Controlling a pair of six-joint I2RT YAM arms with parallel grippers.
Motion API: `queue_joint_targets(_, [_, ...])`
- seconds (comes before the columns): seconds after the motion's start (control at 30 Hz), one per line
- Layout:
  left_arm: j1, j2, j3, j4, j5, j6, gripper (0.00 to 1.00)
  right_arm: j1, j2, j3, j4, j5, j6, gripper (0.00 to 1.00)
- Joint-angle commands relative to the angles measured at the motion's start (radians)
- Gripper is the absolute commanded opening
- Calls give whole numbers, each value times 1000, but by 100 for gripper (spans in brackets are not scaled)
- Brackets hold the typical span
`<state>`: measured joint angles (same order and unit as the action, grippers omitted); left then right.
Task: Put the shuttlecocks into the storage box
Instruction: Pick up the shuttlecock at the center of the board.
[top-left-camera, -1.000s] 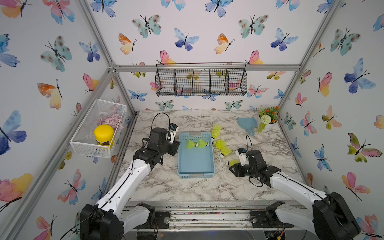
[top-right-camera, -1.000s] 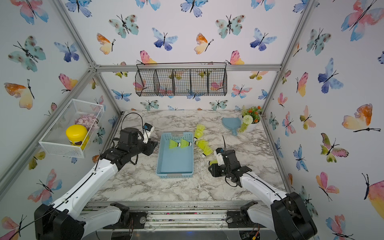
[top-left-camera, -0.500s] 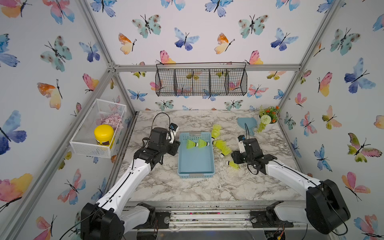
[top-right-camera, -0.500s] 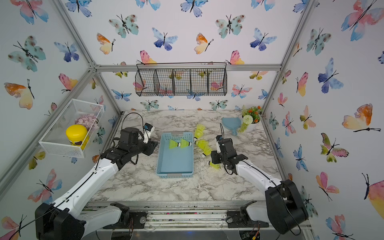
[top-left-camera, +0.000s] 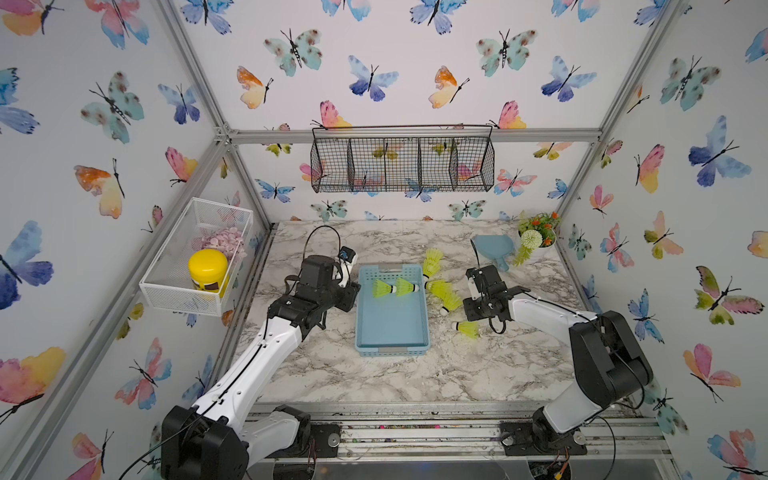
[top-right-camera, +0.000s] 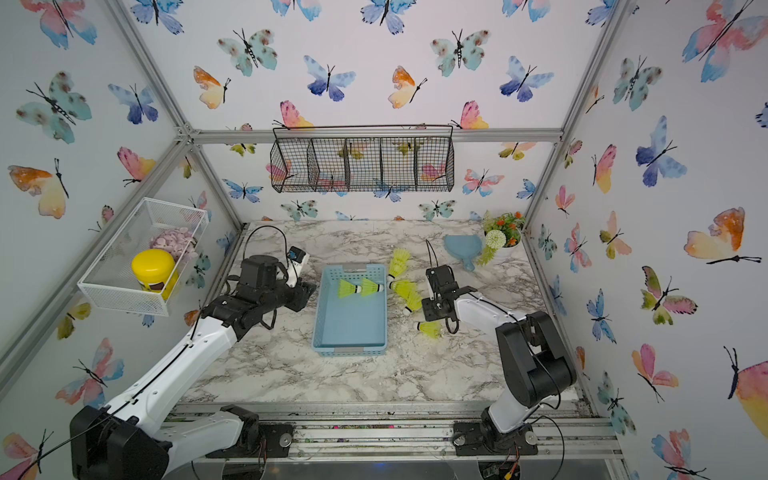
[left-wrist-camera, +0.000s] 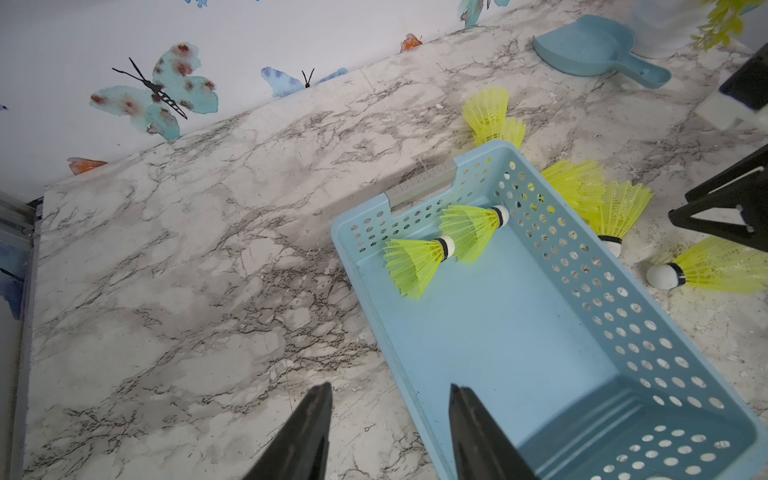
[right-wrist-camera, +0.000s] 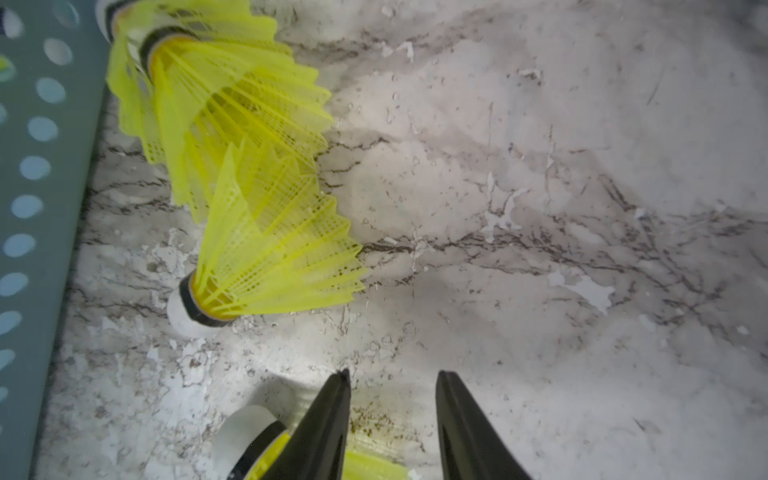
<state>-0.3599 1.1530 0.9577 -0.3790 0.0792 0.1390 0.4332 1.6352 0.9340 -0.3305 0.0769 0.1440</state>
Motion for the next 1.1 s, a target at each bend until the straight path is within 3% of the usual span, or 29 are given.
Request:
queue_joint_targets(0.0, [3, 1, 32, -12, -5, 14, 51, -2, 14, 19, -110, -56, -13, 41])
queue_joint_targets(0.47, [3, -9, 37, -16, 19, 17, 51, -1, -24, -22, -215, -200, 68, 43])
queue_joint_targets(0.63, [-5, -23, 46, -14, 198, 27, 52, 1, -61, -85, -184, -246, 99, 43])
queue_joint_targets(0.8, [-119, -12, 80, -39, 264, 0, 52, 3, -95, -129, -142, -284, 117, 43])
queue_joint_targets(1.07, [-414, 9, 65, 4, 210, -178, 52, 7, -128, -204, -63, -351, 138, 43])
